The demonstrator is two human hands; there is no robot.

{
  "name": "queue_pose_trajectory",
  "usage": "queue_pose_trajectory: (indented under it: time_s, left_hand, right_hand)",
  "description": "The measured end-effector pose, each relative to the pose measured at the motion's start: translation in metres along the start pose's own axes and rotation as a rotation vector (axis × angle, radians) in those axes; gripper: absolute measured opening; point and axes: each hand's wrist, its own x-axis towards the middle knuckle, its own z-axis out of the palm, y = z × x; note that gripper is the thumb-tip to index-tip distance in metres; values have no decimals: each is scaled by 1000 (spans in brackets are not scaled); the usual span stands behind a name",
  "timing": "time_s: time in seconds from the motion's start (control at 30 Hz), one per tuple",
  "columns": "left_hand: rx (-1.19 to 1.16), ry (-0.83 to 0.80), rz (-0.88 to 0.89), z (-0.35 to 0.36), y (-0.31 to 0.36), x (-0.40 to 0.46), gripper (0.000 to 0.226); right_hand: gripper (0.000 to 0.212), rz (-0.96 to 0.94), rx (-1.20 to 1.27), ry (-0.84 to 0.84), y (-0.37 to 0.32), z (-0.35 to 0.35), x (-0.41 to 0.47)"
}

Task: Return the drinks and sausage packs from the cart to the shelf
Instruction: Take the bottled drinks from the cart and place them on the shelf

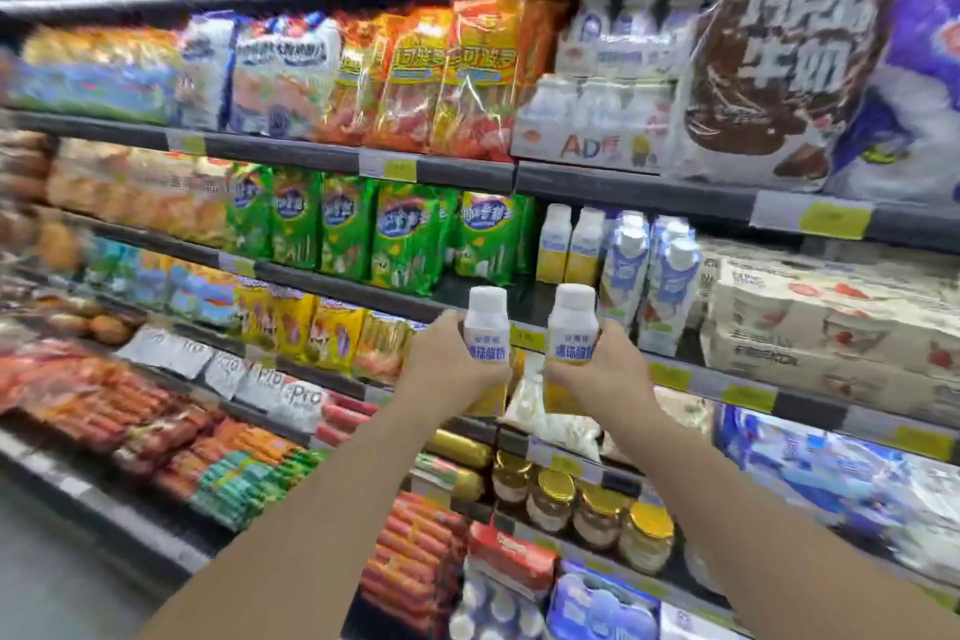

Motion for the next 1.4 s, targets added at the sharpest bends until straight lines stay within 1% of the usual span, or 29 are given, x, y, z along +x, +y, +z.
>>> queue_pose_trajectory:
  time_s: [0.07, 0.17, 0.37, 0.6, 0.77, 0.87, 1.0, 1.1, 1.27, 1.33, 1.4]
  left_hand:
    - [7, 47, 8, 1, 2, 18, 50]
    - [19, 63, 3, 1, 7, 37, 50]
    - [-5, 102, 26, 14, 24, 84, 48]
    - [-33, 93, 50, 38, 22, 139, 48]
    - [-74, -2, 52, 53, 12, 180, 48]
    - [-108, -23, 140, 64, 6, 199, 43]
    - [-182, -5, 222, 79, -3, 216, 45]
    - [-207, -27, 286, 86, -11, 225, 50]
    - [-237, -84, 329, 91, -19, 232, 60]
    - [-223, -96, 336, 93, -20, 234, 58]
    - [-234, -109, 341, 94, -19, 236, 57]
  right_hand:
    - [43, -26, 20, 7, -5, 5, 20]
    - [48, -49, 42, -2, -11, 11, 43]
    - [45, -70, 26, 10, -17, 16, 92]
    - [52, 17, 38, 63, -9, 36, 132]
    - [43, 123, 30, 185, -7, 51, 160]
    - [40, 165, 20, 271, -7, 61, 176]
    - [44, 171, 12, 367, -4, 72, 192]
    - [44, 184, -2, 401, -2, 75, 192]
    - [29, 217, -63, 494, 9, 88, 187]
    - [26, 209, -35, 530, 11, 92, 188]
    - [29, 228, -23, 532, 9, 93, 189]
